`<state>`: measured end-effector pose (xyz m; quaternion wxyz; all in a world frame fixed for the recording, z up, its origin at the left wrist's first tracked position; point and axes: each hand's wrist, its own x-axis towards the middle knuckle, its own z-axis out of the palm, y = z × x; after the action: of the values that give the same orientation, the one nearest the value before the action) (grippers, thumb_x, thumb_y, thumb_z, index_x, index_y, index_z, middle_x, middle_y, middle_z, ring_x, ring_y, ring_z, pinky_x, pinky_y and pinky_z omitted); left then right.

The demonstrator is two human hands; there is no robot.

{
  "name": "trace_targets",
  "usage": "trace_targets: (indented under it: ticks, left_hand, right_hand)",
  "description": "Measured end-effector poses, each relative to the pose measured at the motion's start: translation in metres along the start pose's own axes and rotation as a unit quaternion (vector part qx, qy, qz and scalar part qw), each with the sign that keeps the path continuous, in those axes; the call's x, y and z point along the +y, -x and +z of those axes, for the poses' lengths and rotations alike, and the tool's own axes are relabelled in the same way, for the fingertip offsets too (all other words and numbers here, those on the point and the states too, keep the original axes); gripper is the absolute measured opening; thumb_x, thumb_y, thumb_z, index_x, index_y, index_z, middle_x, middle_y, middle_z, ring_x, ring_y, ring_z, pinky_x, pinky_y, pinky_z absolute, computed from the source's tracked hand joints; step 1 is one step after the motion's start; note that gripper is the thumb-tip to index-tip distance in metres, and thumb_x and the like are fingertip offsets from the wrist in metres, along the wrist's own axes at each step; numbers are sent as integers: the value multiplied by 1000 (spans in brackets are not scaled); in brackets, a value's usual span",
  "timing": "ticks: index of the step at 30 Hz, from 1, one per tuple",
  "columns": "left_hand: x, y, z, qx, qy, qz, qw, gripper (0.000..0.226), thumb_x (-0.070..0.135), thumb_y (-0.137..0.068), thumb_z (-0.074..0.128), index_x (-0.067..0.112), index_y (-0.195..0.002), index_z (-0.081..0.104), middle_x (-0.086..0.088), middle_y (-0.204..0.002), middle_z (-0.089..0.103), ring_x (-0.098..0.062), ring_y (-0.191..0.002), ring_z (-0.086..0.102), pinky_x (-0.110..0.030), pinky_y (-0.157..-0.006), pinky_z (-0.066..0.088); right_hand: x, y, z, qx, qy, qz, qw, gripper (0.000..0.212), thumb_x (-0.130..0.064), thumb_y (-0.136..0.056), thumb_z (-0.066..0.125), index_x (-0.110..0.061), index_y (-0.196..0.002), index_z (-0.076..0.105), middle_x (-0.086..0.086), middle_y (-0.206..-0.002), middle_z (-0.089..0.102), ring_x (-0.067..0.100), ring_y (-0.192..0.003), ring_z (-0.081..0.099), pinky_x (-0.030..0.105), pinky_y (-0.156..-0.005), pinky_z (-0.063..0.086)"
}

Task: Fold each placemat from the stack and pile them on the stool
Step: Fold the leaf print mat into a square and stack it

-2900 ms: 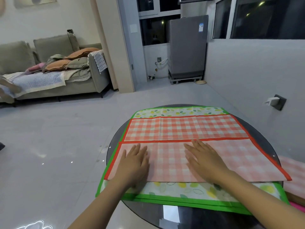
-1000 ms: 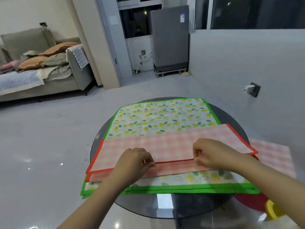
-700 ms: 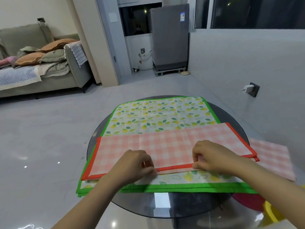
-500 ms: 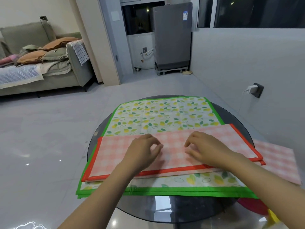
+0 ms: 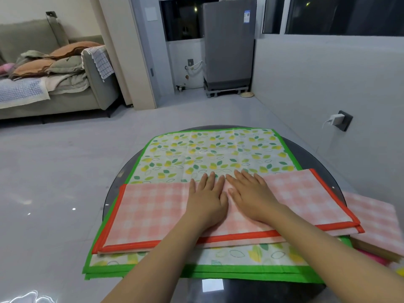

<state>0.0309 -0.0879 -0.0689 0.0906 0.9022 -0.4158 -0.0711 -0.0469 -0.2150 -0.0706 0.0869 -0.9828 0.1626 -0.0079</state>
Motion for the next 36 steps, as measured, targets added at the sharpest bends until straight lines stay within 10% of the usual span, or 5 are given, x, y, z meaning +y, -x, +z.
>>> trace_targets:
  ticks: [22,36]
  left_hand:
    - [-6,0,6,17,-19,3,1000,54,43,-100,14,34,-150,-1,6,-159,-7,-14,-146,-11,-46,-118,-7]
    - [-17,3,0,15,-12,18,1000,54,37,-101,15,27,-152,0,5,-159,-6,-12,-146,-9,-40,-119,-9]
  right_hand:
    - [98,22,-16,-3,25,157,987,60,-49,-98,10,-24,-150,-5,2,-159,-8,17,-146,-8,38,-119,-6]
    - [-3,8,3,-11,-4,-28,1000,53,-42,-100,13,-31,-150,0,-7,-159,-5,8,-145,-8,33,-119,-8]
